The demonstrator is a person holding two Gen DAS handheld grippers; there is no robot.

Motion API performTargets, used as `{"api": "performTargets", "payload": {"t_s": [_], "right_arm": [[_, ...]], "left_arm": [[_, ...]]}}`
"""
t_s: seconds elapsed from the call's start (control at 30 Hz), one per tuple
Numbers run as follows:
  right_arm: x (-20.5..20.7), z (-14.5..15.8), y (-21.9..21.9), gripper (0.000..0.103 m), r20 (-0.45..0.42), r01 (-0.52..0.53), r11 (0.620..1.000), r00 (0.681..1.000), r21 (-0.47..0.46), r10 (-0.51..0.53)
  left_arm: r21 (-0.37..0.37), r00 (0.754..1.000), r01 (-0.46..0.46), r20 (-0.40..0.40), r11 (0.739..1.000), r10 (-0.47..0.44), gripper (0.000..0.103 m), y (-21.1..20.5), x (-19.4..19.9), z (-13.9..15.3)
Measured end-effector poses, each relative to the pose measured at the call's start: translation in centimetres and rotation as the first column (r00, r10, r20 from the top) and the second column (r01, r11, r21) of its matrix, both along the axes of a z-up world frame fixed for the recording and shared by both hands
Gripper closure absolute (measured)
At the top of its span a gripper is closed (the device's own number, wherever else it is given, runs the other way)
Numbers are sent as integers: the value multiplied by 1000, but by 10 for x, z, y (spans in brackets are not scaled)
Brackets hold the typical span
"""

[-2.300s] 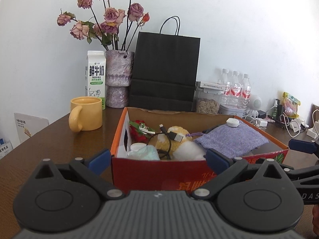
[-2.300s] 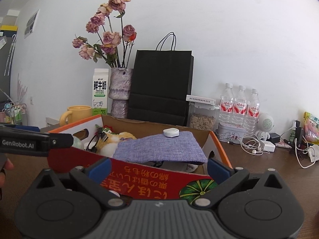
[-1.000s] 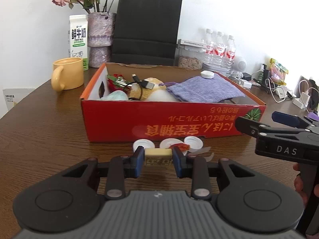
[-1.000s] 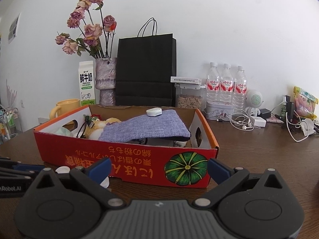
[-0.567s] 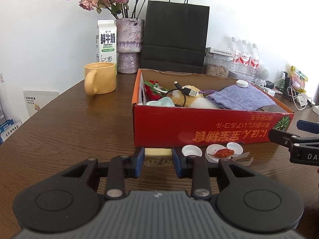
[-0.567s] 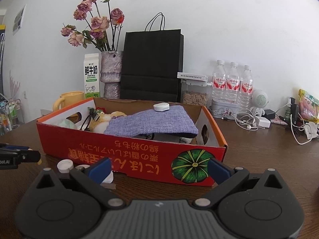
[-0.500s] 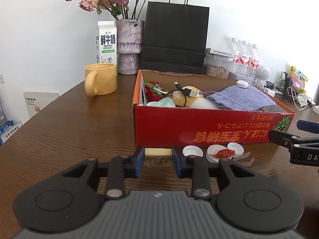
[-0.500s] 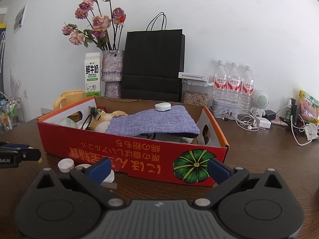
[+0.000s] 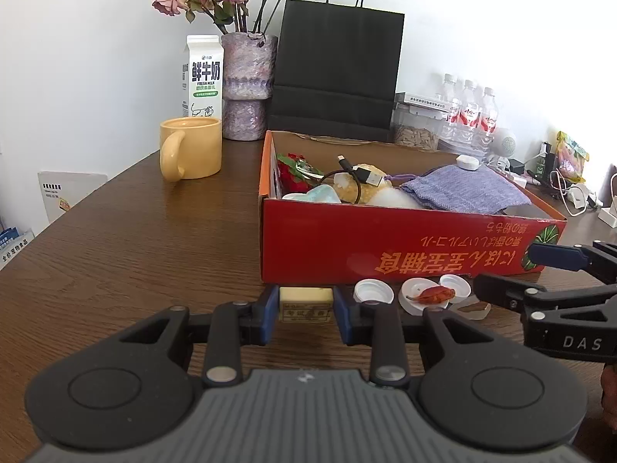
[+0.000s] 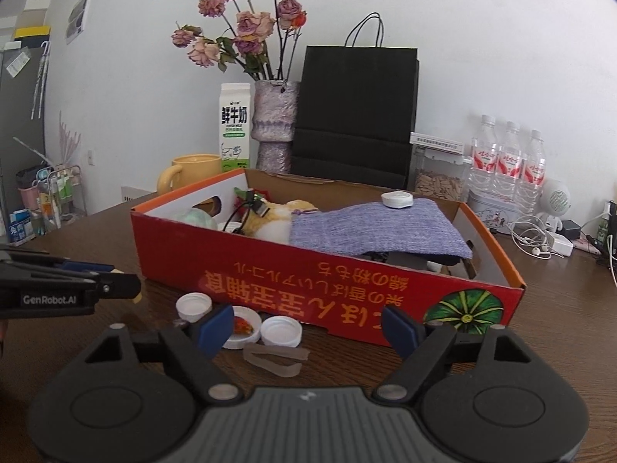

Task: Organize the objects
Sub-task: 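Grasp the small beige block with the left tool, then grasp a white bottle cap with the right tool while the left tool holds the block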

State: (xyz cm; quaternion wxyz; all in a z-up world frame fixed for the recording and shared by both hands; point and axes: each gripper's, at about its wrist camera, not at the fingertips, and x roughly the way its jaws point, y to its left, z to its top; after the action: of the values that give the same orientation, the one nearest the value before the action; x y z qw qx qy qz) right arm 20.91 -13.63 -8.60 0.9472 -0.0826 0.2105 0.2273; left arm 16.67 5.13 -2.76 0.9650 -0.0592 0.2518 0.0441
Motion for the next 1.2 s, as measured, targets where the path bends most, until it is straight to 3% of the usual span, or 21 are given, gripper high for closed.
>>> {"api": "performTargets", "payload": {"t_s": [0.23,0.37,0.57,0.7,0.77,1.2], "right_arm": [[1,-2,30,34,-35,-105,994,994,-22,105],[7,-5,42,54,-67,-131,990,990,-50,128],[12,-7,47,56,-97,-130,990,987,-54,125],[12,-9,52,74,-117,-151,986,983,-66,143],[11,-10,52,90,-123,-164,985,980,-58,156],[-6,-1,34,93,-40,-147,989,988,17,147]], "left_arm": [[-27,1000,12,-4,1000,-13,72,3,1,-1],[-34,1000,16,0,999,-16,72,5,0,-1],[-44,1000,24,-1,999,-24,72,5,0,-1],[-45,1000,24,2,999,-24,72,5,0,-1],[-45,1000,27,1,999,-27,72,5,0,-1],[-50,1000,19,-4,999,-19,72,7,1,-2]]}}
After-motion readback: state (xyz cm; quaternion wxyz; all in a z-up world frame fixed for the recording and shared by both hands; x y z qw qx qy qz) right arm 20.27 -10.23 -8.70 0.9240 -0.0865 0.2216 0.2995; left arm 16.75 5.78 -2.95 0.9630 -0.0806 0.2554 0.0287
